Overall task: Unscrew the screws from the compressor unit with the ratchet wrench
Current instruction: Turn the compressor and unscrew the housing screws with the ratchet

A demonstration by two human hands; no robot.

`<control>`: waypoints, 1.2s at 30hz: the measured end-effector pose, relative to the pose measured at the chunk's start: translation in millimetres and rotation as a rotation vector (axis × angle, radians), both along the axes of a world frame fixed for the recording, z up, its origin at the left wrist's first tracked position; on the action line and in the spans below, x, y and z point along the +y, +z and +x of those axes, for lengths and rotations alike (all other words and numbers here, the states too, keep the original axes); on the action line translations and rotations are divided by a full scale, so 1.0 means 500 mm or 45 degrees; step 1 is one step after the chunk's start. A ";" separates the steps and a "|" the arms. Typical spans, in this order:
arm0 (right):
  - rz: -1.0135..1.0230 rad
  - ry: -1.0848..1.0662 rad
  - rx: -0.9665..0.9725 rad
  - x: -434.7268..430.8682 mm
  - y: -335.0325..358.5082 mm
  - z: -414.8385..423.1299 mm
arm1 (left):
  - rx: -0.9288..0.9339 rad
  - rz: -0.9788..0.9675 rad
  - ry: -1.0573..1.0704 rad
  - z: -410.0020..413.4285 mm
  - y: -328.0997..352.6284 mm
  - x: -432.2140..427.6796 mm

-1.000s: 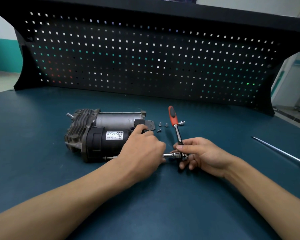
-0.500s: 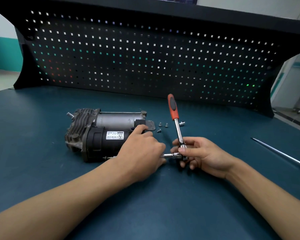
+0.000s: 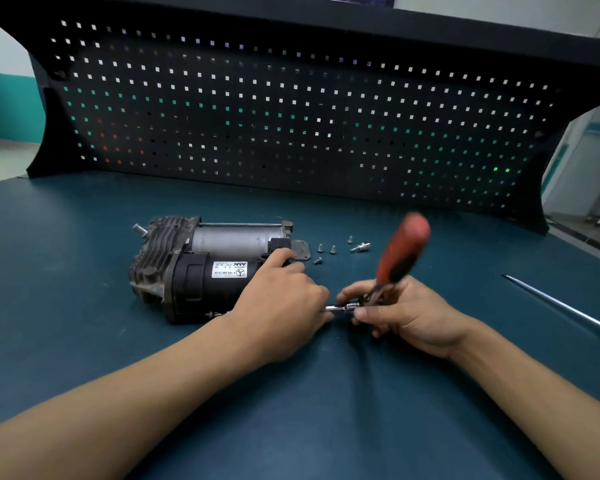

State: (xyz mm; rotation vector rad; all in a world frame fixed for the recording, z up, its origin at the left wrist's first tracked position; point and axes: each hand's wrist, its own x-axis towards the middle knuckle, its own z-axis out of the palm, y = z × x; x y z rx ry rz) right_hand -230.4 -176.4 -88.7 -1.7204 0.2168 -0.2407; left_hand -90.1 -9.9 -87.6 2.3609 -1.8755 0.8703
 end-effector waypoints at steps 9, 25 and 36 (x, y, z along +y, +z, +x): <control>-0.208 0.073 -0.039 -0.003 0.001 0.000 | -0.001 -0.033 -0.010 0.005 -0.006 -0.007; 0.128 -0.106 0.075 0.013 0.006 0.016 | 0.030 -0.076 0.011 -0.004 -0.001 -0.009; 0.078 -0.175 0.148 0.016 0.007 0.024 | 0.013 -0.070 0.018 -0.007 0.000 -0.009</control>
